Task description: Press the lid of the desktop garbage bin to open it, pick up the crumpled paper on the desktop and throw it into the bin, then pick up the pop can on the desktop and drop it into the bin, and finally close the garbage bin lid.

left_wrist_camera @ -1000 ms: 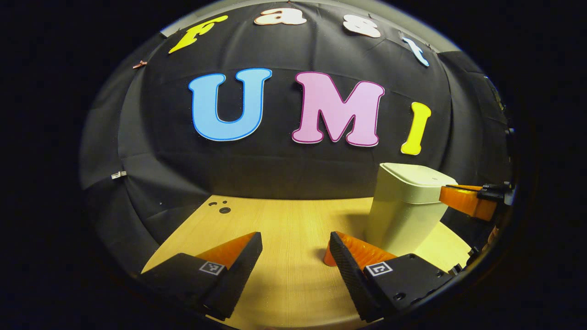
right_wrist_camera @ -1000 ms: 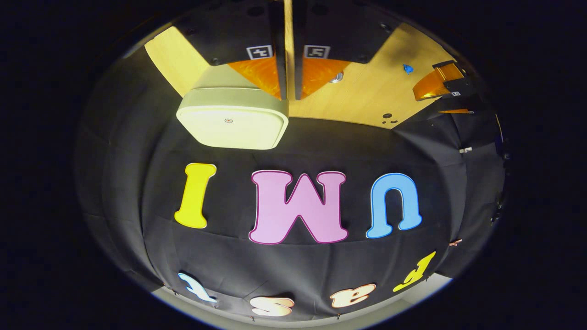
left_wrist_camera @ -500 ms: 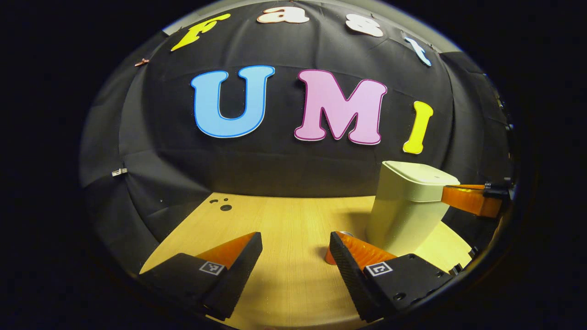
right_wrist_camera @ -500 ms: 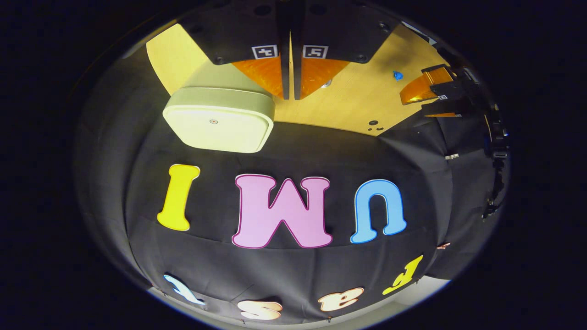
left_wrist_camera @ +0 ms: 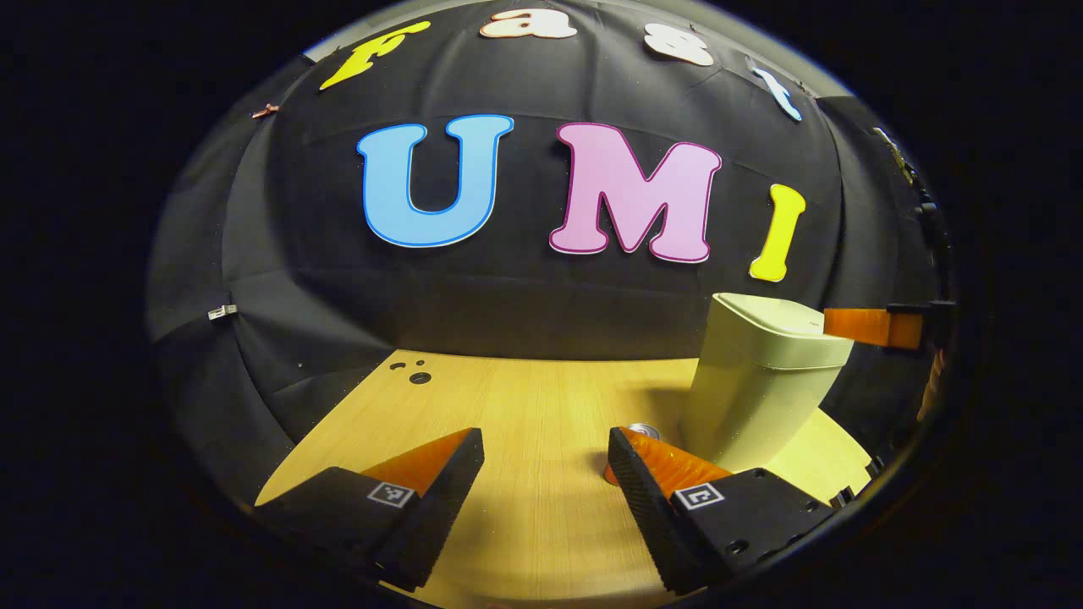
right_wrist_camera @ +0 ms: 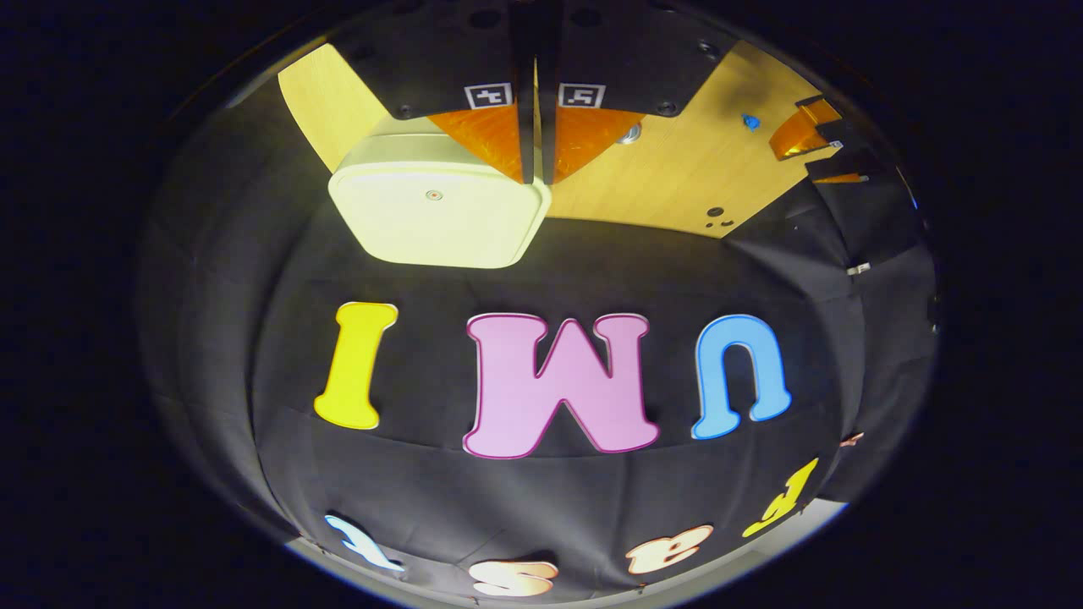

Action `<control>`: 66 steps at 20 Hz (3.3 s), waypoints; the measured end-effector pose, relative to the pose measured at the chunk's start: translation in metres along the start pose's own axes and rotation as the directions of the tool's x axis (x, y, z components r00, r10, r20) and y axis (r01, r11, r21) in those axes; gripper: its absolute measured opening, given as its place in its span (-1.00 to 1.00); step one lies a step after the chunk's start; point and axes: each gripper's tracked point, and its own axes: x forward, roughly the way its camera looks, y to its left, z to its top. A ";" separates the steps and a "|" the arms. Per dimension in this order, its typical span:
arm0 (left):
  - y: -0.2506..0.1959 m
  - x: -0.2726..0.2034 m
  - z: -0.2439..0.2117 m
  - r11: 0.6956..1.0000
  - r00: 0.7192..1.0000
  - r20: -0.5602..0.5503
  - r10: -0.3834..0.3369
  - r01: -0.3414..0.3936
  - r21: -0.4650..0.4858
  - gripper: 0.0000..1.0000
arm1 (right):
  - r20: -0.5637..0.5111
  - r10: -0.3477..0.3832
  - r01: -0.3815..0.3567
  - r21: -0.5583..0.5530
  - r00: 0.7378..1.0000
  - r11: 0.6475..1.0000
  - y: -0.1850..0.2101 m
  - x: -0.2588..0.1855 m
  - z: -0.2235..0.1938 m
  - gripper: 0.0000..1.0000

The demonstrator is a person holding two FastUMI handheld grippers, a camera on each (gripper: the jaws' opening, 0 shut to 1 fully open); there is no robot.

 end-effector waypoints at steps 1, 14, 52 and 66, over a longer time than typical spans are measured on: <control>0.002 -0.001 0.001 1.000 1.000 0.001 0.005 -0.005 -0.004 0.92 | 0.009 -0.019 0.019 0.011 1.000 1.000 -0.008 0.004 0.005 -0.89; 0.019 -0.008 -0.013 0.998 0.998 -0.031 0.063 -0.063 -0.010 0.91 | 0.005 -0.152 0.152 -0.020 0.988 0.988 -0.074 0.060 0.010 -0.89; 0.056 -0.040 -0.029 0.998 0.999 -0.013 0.045 -0.046 -0.035 0.91 | 0.051 -0.219 0.220 -0.015 0.974 0.975 -0.069 0.034 0.038 -0.89; 0.108 -0.038 -0.062 0.997 0.998 -0.012 0.067 -0.067 -0.027 0.91 | 0.074 -0.159 0.163 -0.057 0.984 0.985 -0.009 -0.013 0.017 -0.89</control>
